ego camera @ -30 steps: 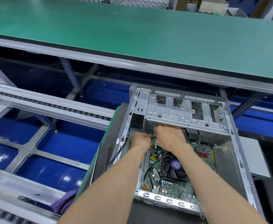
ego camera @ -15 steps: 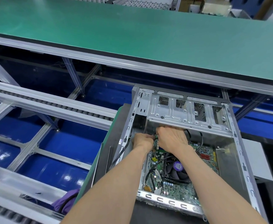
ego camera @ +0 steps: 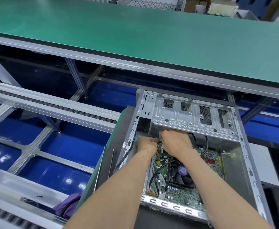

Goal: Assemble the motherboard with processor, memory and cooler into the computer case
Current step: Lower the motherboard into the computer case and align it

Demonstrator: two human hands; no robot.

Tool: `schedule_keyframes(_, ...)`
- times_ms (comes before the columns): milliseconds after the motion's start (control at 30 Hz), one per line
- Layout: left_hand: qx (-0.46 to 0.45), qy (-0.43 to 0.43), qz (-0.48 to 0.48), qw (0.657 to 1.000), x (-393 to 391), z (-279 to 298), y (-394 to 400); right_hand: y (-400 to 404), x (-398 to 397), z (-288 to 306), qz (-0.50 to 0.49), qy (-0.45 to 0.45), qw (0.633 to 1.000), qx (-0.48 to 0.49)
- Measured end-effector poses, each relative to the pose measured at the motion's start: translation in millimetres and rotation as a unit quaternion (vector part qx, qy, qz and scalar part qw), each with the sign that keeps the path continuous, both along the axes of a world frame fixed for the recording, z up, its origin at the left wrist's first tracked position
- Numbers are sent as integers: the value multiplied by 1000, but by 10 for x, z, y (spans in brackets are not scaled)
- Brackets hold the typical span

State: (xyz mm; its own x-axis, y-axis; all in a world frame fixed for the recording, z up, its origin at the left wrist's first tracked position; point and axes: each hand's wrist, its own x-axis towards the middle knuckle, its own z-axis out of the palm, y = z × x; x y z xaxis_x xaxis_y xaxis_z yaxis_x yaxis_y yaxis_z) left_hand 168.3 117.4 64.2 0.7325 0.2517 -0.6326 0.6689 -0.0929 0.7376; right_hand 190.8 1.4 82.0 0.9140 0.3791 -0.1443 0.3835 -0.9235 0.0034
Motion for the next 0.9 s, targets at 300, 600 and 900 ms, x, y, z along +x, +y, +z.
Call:
schedule_keyframes(300,-7,-4,43,999,9,-20,-18,35,28,-32,-30,33,999,3)
schedule_keyframes(600,51,-21,1,998,-22,-8,1,94,61,44,-95,112,989,37)
schedule_keyframes(900,318,-37,-218,922,-167,131,-46,97,-235,266,-29,110,976,183)
